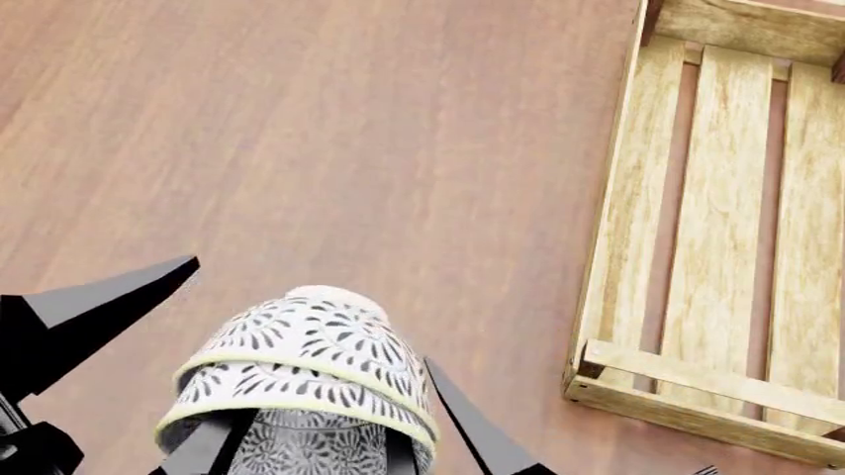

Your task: Stack the right bowl on the left bowl and place them in the tray.

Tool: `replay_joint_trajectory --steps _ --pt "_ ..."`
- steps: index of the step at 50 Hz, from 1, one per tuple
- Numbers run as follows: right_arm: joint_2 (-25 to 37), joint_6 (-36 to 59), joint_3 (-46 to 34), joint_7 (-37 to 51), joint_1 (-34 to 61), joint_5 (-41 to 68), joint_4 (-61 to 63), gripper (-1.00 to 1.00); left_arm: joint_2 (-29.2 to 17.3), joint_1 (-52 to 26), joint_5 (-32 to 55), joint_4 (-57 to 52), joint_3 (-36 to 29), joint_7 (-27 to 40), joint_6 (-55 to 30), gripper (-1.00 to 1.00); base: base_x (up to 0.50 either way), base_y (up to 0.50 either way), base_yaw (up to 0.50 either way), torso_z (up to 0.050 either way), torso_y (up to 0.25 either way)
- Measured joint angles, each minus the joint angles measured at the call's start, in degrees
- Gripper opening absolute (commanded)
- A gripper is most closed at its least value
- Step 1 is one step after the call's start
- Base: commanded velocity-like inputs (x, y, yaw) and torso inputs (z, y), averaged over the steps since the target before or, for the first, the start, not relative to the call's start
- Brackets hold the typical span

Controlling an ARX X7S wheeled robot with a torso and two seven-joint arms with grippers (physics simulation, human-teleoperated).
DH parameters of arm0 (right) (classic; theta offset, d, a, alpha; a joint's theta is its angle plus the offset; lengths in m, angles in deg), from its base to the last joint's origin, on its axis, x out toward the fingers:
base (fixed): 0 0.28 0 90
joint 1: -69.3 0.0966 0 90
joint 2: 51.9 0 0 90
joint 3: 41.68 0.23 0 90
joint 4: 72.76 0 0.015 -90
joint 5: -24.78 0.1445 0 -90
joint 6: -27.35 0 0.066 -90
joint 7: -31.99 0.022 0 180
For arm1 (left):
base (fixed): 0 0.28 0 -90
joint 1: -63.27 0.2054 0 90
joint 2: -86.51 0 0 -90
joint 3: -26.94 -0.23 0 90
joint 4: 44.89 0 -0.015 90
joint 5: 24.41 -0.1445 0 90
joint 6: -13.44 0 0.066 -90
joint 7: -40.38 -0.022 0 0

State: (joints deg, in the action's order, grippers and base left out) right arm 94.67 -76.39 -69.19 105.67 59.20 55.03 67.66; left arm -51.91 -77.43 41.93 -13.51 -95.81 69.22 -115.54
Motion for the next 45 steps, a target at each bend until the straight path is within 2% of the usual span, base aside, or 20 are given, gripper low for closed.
replay_joint_trajectory --steps 10,20,35,40,45 --pt "-1.2 1.7 1.9 5.4 -0.1 2.1 2.9 -1.00 1.7 1.4 -3.7 -0.9 -2.7 1.1 0.7 1.00 0.00 0.00 0.00 0.000 0.001" --pt "-2.2 2.5 3.8 9.0 0.1 3.8 4.6 -1.00 1.9 1.9 -8.1 -1.4 -9.6 2.7 4.1 1.00 0.00 0.00 0.00 0.001 0.000" --pt "-1.0 2.9 4.7 9.3 0.4 5.5 4.4 -1.00 -2.7 -2.2 -7.3 -1.4 -14.8 5.9 9.4 1.00 0.00 0.00 0.00 0.000 0.001" --pt "-0.1 2.5 5.0 8.8 0.6 6.1 4.1 -1.00 -5.6 -8.0 -6.7 -1.4 -21.8 8.5 14.0 1.00 0.00 0.00 0.00 0.000 0.000" --pt "1.3 1.7 5.4 8.1 0.9 6.8 3.4 -1.00 -8.4 -19.4 -7.7 -1.4 -36.8 12.7 21.9 1.00 0.00 0.00 0.00 0.002 0.002"
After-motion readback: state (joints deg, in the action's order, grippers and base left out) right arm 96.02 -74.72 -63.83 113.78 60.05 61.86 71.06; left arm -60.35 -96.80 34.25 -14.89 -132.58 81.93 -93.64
